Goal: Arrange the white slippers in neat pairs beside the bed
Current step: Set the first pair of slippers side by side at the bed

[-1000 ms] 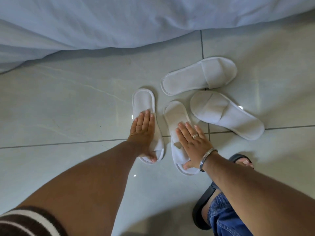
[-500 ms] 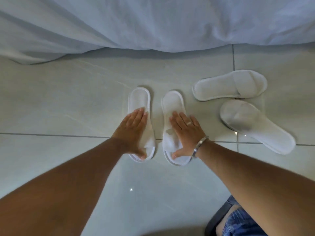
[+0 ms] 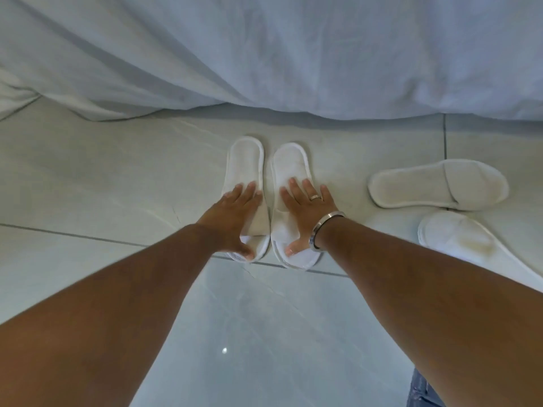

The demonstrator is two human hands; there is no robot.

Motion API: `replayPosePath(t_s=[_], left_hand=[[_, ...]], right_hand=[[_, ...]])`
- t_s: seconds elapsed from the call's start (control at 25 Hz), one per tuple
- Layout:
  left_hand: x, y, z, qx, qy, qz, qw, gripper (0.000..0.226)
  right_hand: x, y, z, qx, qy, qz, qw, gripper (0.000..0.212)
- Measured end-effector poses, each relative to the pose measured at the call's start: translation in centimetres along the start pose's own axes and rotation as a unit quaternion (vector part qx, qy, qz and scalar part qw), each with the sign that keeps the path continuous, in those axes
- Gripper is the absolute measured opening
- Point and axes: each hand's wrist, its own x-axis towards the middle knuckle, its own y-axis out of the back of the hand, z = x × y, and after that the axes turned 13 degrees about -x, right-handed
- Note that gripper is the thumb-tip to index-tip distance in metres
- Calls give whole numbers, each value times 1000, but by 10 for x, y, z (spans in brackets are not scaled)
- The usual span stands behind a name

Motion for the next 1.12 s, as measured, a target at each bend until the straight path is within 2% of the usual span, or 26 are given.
replayPosePath(t_s=[0.04,0.2,0.28,0.48,0.6,0.76,0.92,1.12], left_hand=[[-6,1,-3,-3,-4,13,1000,140],[-23,-13,-2,14,-29,-30,999,140],[-24,-9,-5,7,-21,-16,1000,137],[-35,-3,-13,-50,30,40,997,134],[-47,-9,-21,-77,58,48,994,136],[-49,-16,-29,-80,60,47,994,128],[-36,-27,-24,-64,74,59,993,121],[-34,-32,-22,-30,68,67,995,117]], right_hand=[[1,9,-4,-17,4,6,1000,137],[-24,4,-10,-18,29,-10,999,138],[-35,6,6,-8,40,-30,999,138],[-74,6,49,-92,97,-45,990,127],[-94,0,47,-58,92,-19,994,120],[-78,-11,22,17,75,22,997,116],[-45,-21,3,-13,85,45,995,112],[-38,-30,-10,-12,31,53,998,107]])
